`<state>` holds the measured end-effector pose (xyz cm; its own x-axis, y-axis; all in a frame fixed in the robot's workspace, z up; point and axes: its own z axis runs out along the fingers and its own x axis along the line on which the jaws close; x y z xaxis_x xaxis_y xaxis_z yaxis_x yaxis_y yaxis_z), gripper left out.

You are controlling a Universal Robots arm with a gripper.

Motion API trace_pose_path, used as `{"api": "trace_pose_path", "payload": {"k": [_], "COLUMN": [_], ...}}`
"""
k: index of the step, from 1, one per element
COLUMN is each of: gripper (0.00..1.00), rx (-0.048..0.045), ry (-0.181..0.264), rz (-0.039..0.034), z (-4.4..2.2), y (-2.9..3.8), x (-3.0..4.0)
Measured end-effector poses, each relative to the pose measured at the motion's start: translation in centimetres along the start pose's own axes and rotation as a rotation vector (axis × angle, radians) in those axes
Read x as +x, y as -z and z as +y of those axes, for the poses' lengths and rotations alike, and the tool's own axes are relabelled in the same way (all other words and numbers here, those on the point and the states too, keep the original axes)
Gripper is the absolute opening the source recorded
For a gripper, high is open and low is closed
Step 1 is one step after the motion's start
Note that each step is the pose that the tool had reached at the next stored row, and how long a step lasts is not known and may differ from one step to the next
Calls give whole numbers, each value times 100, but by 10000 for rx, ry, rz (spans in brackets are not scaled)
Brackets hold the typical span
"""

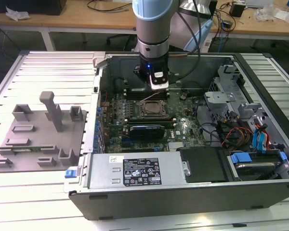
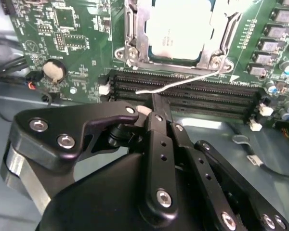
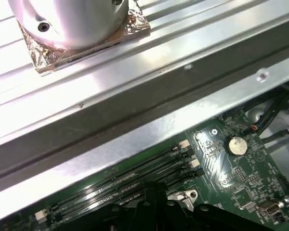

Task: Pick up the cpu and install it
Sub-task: 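Install the first cpu locking lever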

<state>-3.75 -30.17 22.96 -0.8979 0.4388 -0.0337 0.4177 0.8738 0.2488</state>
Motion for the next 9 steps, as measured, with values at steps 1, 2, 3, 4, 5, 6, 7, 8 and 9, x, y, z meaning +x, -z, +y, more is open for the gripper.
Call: {"api": "trace_pose_path", "payload": {"k": [1,2,3,4,5,6,7,8,9], "gripper": [11,11,11,11,11,11,11,11,11], "rx": [-1,-1,16,29,34,37,39,44,47], "ry": [0,-10,-85,-317,-479,-586,-648,-773,-835], "rz": [0,-3,-29,-91,-132,-159,-175,-207,-224], "z": [3,4,2,1,-1,-3,-4,-6,-8], "y": [10,13,12,6,0,-6,-10,-19,-23], "x": [0,0,0,-1,-1,-1,-1,0,0]}}
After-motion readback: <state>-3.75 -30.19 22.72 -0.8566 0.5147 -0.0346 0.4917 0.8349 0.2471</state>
